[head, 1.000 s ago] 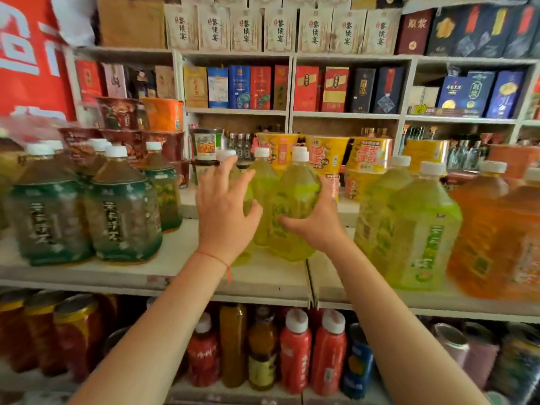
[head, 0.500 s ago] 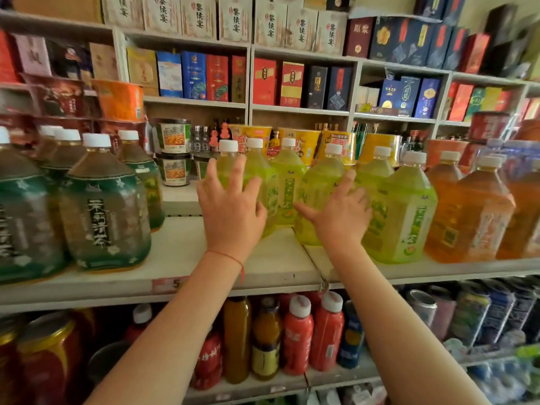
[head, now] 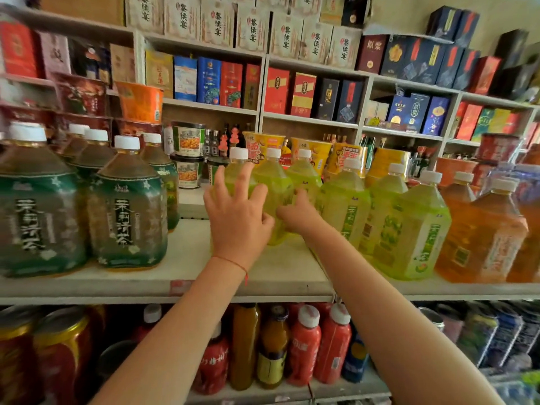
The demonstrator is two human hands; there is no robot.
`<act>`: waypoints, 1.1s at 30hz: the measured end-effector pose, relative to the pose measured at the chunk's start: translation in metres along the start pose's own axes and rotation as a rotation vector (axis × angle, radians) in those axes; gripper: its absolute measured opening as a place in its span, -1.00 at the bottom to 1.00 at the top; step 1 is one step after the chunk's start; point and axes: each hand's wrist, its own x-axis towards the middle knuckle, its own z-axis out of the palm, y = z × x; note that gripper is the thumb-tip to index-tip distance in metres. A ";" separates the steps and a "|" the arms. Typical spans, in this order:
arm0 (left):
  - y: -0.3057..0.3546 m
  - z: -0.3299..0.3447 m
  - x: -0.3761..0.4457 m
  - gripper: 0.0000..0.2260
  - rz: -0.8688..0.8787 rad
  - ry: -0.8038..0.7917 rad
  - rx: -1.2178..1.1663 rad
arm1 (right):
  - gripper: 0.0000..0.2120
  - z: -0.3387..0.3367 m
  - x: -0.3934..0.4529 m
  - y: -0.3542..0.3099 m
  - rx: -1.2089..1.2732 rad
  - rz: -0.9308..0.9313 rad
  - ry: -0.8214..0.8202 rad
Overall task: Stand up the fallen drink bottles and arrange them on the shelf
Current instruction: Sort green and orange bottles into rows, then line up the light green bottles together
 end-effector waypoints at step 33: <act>0.021 -0.010 0.036 -0.72 0.146 -0.281 0.436 | -0.60 -0.013 0.067 -0.021 -0.369 -0.349 0.598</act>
